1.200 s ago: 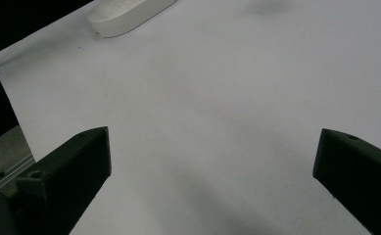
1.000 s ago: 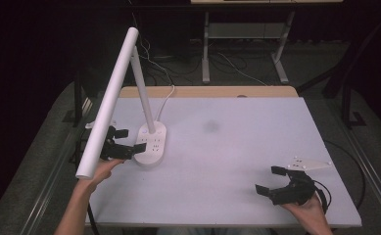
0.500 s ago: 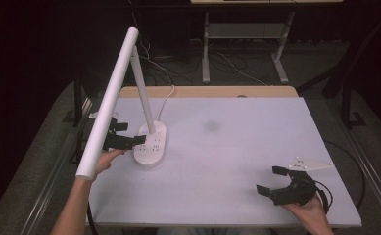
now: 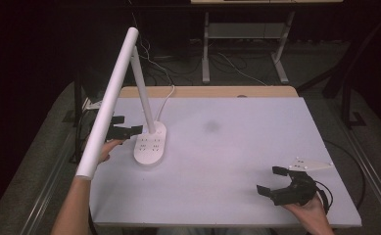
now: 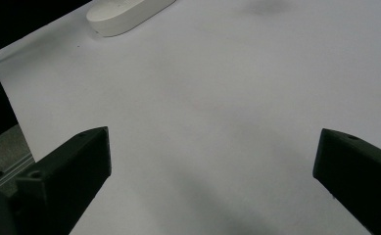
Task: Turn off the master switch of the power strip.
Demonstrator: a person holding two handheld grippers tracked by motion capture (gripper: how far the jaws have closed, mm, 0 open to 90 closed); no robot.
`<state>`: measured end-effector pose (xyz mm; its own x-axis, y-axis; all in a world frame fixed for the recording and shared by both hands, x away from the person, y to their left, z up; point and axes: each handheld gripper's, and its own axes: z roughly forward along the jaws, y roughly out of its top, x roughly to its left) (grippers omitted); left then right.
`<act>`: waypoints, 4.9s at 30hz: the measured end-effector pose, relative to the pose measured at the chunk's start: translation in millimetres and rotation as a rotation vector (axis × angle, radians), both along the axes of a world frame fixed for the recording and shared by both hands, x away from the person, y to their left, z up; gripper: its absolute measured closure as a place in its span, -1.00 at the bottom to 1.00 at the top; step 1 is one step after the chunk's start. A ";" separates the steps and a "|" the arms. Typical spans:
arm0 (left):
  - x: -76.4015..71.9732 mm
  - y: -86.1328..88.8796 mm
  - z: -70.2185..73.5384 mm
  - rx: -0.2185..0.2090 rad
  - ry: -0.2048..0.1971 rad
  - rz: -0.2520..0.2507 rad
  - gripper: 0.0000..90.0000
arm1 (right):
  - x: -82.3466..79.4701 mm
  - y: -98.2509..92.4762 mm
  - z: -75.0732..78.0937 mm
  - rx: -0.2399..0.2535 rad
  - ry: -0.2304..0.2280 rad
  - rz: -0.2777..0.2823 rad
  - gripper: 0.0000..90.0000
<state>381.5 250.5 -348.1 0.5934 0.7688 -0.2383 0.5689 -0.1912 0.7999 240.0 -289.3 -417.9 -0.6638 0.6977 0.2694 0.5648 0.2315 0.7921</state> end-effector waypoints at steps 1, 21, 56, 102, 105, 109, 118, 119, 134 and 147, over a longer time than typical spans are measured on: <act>1.4 0.4 -0.7 0.001 0.001 0.004 -0.98 | 0.0 -0.1 -0.1 0.000 -0.001 0.001 -1.00; 30.2 4.9 -5.4 -0.002 0.019 0.066 -0.92 | 0.3 -0.7 -1.3 -0.008 0.004 -0.002 -1.00; 54.9 17.2 -24.2 -0.065 0.073 0.065 0.66 | 1.0 0.0 -2.4 -0.025 0.005 0.004 -1.00; 59.3 -8.2 -56.8 0.056 0.153 0.028 1.00 | 1.5 1.3 -3.7 -0.045 0.008 0.022 -1.00; 59.7 -10.2 -58.3 0.072 0.155 0.019 1.00 | 1.6 1.5 -3.9 -0.045 0.010 0.023 -1.00; 59.7 -12.0 -60.6 0.078 0.165 0.022 1.00 | 1.6 2.0 -4.0 -0.046 0.013 0.024 -1.00; 59.1 -11.5 -65.4 0.091 0.173 0.024 1.00 | 1.5 2.5 -4.3 -0.050 0.017 0.027 -1.00; 58.8 -12.3 -66.3 0.084 0.174 0.038 1.00 | 1.4 2.7 -4.3 -0.050 0.018 0.028 -1.00; 55.7 -8.8 -74.0 0.074 0.151 0.054 1.00 | 1.3 3.5 -4.7 -0.054 0.019 0.032 -1.00; 52.1 -10.8 -75.7 0.052 0.153 0.112 1.00 | 1.0 6.3 -5.4 -0.062 0.015 0.039 -1.00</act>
